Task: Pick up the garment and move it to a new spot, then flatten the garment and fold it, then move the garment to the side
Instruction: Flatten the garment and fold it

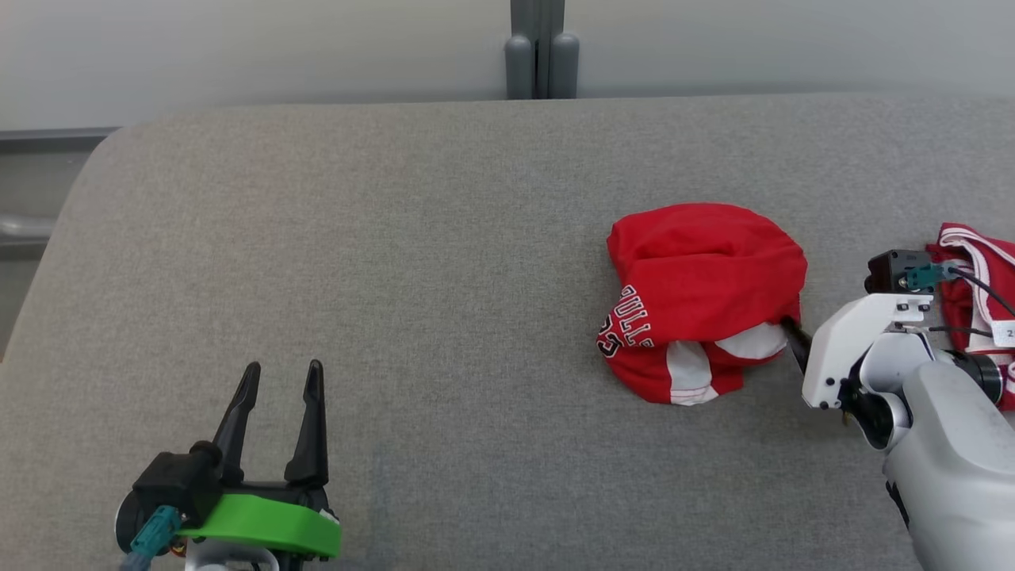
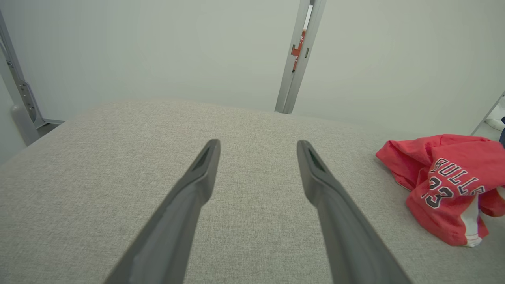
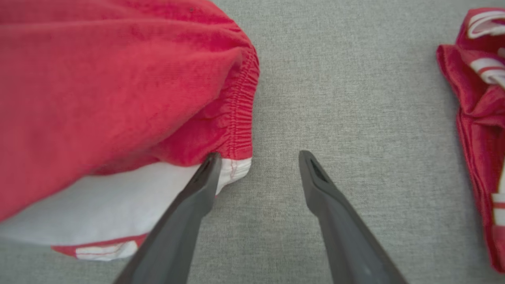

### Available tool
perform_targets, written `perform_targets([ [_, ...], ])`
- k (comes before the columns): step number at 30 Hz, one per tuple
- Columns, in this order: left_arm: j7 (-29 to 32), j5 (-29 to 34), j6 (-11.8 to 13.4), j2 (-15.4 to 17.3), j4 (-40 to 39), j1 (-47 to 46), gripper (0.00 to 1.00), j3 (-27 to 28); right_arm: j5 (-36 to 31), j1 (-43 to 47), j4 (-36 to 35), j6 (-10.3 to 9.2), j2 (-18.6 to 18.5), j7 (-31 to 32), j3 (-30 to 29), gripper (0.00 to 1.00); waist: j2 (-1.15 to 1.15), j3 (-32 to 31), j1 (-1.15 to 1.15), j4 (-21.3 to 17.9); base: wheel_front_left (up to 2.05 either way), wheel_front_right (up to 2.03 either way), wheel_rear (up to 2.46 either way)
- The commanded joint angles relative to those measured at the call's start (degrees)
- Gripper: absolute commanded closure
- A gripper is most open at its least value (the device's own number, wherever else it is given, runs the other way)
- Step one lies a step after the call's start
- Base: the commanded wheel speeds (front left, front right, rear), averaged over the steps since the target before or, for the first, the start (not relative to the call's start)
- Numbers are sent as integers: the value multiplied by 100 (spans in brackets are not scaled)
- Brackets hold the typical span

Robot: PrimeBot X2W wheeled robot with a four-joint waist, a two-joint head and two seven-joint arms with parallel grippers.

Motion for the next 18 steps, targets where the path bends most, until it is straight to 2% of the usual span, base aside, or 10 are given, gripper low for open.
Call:
perform_targets([
  [1,-1,-23,-21,52,-30,-110,0,-16,56,-136,159,1,52,60,61,0,0,206,0,149,0,0,0],
  [3,-1,-30,-21,64,-66,-142,0,-37,101,-262,343,1,58,146,202,0,0,252,0,160,0,0,0],
  [4,-1,-31,-21,61,-79,-159,0,-43,136,-306,425,-1,44,188,246,16,0,263,0,163,0,0,0],
  [5,-1,-27,-21,62,-90,-168,0,-56,173,-353,515,0,29,218,297,60,0,270,0,172,0,0,0],
  [6,-1,-29,-21,60,-95,-170,0,-66,215,-389,578,0,25,200,345,100,0,271,0,182,0,0,0],
  [12,-1,-43,-22,21,-12,-96,0,-47,330,-485,646,2,-97,-24,721,100,0,135,0,215,0,0,0],
  [18,-1,-74,-22,-32,115,128,0,28,739,-641,-17,2,-119,24,1329,100,0,-306,0,213,0,0,0],
])
